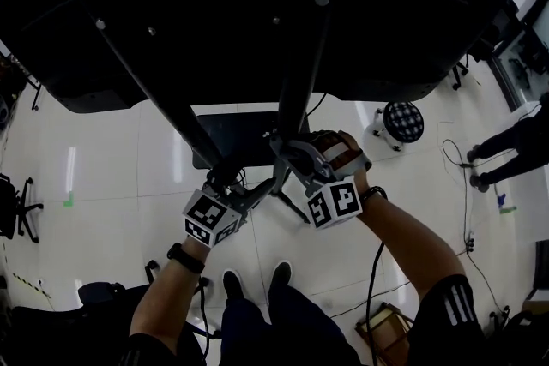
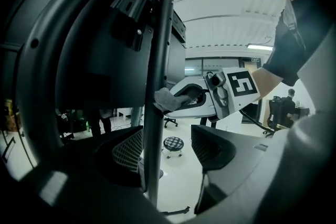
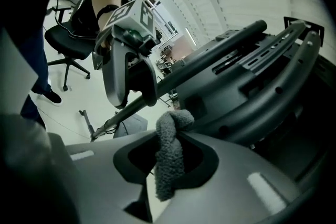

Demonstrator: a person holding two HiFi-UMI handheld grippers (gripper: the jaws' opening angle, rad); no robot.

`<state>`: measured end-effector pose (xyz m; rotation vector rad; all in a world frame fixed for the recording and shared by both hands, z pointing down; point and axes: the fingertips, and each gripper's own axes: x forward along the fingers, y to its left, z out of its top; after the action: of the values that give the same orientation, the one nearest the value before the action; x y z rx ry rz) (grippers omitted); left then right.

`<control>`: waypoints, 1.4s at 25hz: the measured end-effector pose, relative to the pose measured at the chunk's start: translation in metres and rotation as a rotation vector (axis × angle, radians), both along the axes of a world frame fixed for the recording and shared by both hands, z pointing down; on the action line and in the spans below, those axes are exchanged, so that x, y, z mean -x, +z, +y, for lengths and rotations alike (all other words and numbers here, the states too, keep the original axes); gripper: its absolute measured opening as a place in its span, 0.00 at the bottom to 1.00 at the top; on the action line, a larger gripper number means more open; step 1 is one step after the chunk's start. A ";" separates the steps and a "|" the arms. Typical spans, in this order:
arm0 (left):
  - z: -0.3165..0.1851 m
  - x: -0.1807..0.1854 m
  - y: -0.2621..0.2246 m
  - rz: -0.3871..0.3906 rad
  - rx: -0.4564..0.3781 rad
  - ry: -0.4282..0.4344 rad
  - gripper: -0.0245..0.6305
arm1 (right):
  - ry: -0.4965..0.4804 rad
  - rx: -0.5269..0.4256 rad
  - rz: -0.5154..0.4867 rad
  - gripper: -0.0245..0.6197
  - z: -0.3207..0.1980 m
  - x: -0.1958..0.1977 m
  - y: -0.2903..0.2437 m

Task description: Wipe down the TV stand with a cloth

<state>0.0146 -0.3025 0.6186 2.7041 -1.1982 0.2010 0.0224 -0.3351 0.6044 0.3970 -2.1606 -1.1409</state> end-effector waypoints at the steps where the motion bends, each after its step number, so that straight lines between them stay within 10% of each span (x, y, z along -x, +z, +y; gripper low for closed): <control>1: -0.001 -0.001 0.011 -0.004 0.011 0.004 0.51 | 0.003 0.015 0.007 0.13 0.000 0.000 0.014; 22: -0.025 0.006 0.236 -0.013 0.193 -0.005 0.52 | 0.124 0.227 0.113 0.13 -0.004 0.003 0.284; 35: -0.019 0.008 0.287 0.004 0.269 0.004 0.52 | 0.219 0.318 0.136 0.13 -0.002 0.004 0.345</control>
<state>0.0069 -0.3212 0.9060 2.4732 -1.0789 0.3314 0.0185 -0.3369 0.9492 0.3886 -2.0746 -0.6712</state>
